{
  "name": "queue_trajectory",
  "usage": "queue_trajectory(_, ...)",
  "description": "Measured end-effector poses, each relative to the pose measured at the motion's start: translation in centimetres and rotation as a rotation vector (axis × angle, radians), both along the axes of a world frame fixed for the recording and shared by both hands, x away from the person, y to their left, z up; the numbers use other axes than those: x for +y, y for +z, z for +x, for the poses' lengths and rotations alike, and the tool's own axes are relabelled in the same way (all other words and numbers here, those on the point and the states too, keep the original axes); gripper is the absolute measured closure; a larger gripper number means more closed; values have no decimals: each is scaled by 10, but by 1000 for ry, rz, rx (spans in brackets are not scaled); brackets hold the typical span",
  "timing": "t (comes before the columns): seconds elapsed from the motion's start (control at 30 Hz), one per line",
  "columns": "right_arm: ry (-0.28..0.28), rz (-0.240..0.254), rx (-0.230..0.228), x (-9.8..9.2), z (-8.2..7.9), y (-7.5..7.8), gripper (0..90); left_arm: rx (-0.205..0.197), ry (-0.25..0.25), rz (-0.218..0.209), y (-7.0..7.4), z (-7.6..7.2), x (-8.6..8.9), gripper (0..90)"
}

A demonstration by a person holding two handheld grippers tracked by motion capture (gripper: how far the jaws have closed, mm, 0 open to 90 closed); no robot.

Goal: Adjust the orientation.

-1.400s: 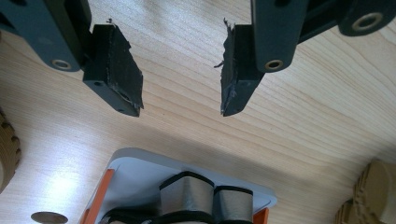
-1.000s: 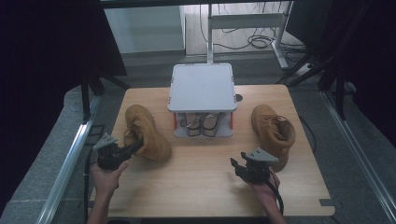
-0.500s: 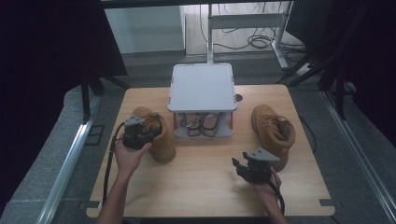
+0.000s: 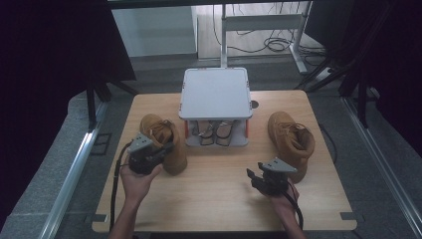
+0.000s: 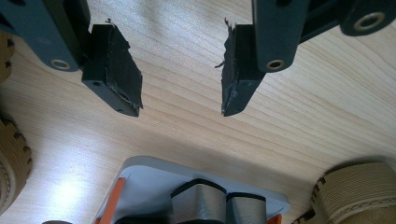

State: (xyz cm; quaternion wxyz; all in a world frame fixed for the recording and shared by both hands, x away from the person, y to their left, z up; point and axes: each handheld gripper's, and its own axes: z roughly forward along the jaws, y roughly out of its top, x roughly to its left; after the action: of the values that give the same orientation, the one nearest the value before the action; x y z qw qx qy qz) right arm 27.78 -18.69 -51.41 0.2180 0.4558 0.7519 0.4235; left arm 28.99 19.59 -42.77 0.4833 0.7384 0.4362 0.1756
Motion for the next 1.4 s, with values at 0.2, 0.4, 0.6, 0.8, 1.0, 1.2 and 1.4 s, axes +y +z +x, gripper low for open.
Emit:
queue_trajectory(0.2,0,-1,-1,-1,0,0,478,19,1,39,-24,-2,-21,891)
queue_trajectory(0.4,-5,2,3,-1,0,-1,478,36,3,68,-41,2,-32,891)
queue_trajectory(0.6,-1,-3,7,0,0,-2,477,64,26,96,-60,16,-41,893)
queue_trajectory(0.8,-3,-3,11,-1,2,-4,477,56,73,120,-69,26,-47,893)
queue_trajectory(1.0,-2,-4,12,0,2,-5,476,50,111,124,-70,33,-42,896)
queue_trajectory(1.2,-2,-6,14,0,1,-5,476,47,104,133,-70,32,-41,897)
queue_trajectory(1.4,-11,-8,6,-4,1,-4,476,54,85,122,-70,27,-32,899)
